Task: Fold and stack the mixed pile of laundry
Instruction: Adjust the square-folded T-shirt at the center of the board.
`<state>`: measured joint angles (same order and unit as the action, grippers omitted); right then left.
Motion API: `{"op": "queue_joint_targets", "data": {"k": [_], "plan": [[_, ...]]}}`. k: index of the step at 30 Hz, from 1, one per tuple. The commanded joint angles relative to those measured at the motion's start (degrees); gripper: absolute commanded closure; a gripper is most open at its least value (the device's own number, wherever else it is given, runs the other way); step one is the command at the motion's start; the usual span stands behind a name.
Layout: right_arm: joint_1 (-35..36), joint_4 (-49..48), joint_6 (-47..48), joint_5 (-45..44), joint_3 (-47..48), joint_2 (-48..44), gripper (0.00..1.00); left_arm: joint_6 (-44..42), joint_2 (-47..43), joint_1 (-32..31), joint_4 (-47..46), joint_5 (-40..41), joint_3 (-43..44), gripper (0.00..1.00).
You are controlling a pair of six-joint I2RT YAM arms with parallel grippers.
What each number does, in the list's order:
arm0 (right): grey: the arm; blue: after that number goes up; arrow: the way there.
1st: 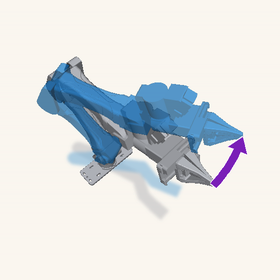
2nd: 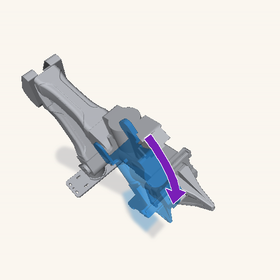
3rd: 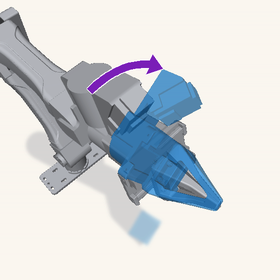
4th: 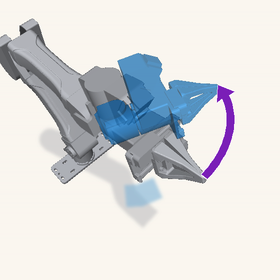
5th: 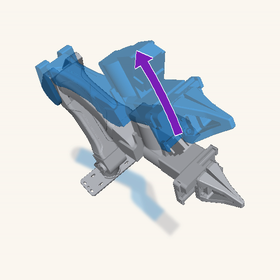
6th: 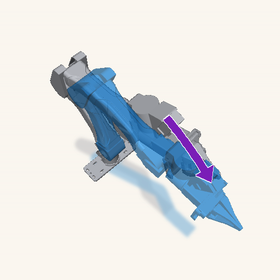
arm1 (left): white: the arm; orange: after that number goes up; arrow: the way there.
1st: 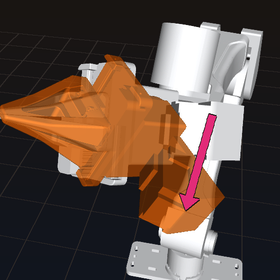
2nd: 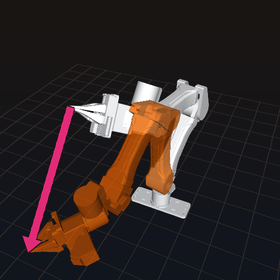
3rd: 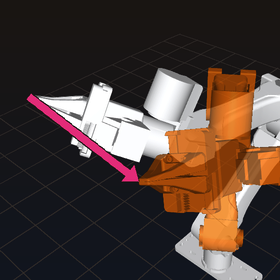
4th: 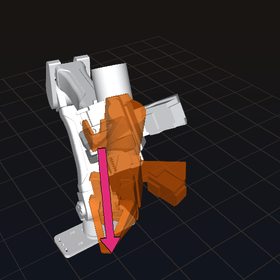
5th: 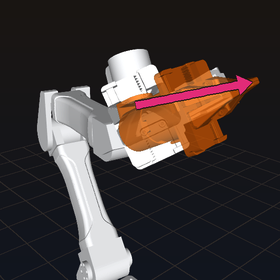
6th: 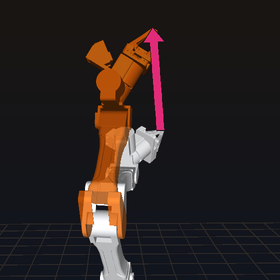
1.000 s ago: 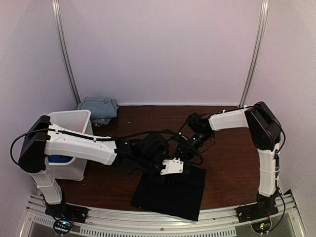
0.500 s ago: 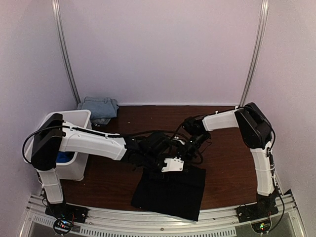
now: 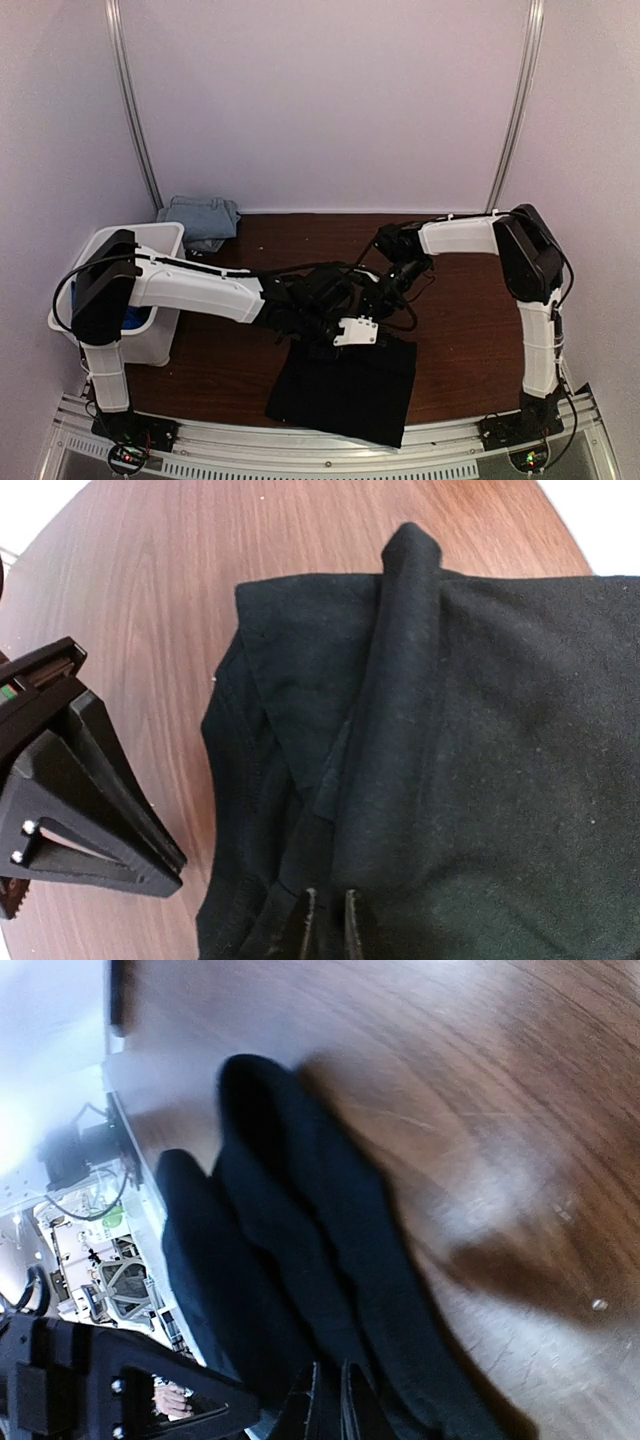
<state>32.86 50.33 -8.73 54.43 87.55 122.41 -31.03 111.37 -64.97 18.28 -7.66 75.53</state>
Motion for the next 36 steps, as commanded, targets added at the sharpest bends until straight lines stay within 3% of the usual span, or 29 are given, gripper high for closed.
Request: {"op": "queue_joint_targets", "data": {"k": [1, 10, 14, 16, 19, 23, 29, 34, 36], "plan": [[-0.1, -0.87, 0.3, 2.42, -3.45, -2.55, 0.92, 0.01, -0.47, 0.61, -0.88, 1.3, 1.64, 0.9], [0.0, -3.04, 1.23, 1.63, -7.21, 3.53, 0.95, 0.91, -0.85, 1.17, -0.78, 1.43, 2.47, 0.96], [0.01, -3.08, 1.19, 0.64, -6.9, 3.89, 0.96, 1.62, -1.4, 1.23, 1.13, -2.3, 2.47, 0.63], [-0.1, -3.14, 0.92, 0.31, -6.76, 3.89, 0.95, 1.88, -1.44, 1.23, 1.05, -3.61, 1.79, 0.56], [-0.29, -3.33, 0.34, -0.65, -6.54, 3.98, 0.96, 1.95, -1.05, 1.26, 1.14, -4.95, 1.35, 0.52], [-0.68, -3.46, 0.01, -1.1, -6.51, 4.2, 0.96, 1.93, 0.33, 1.39, 0.44, -4.17, 0.85, 0.53], [-0.67, -4.1, 0.08, -0.69, -7.58, 4.61, 0.96, 2.33, 2.51, 1.78, 0.3, -2.86, 2.85, 0.7], [-0.67, -4.36, 0.2, -0.68, -7.84, 5.26, 0.97, 1.94, 3.82, 1.9, 0.95, -2.43, 3.57, 0.65], [-0.67, -4.42, 0.12, -0.56, -7.66, 5.51, 0.97, 1.86, 4.25, 1.9, 1.48, -2.36, 4.08, 0.7]]}}
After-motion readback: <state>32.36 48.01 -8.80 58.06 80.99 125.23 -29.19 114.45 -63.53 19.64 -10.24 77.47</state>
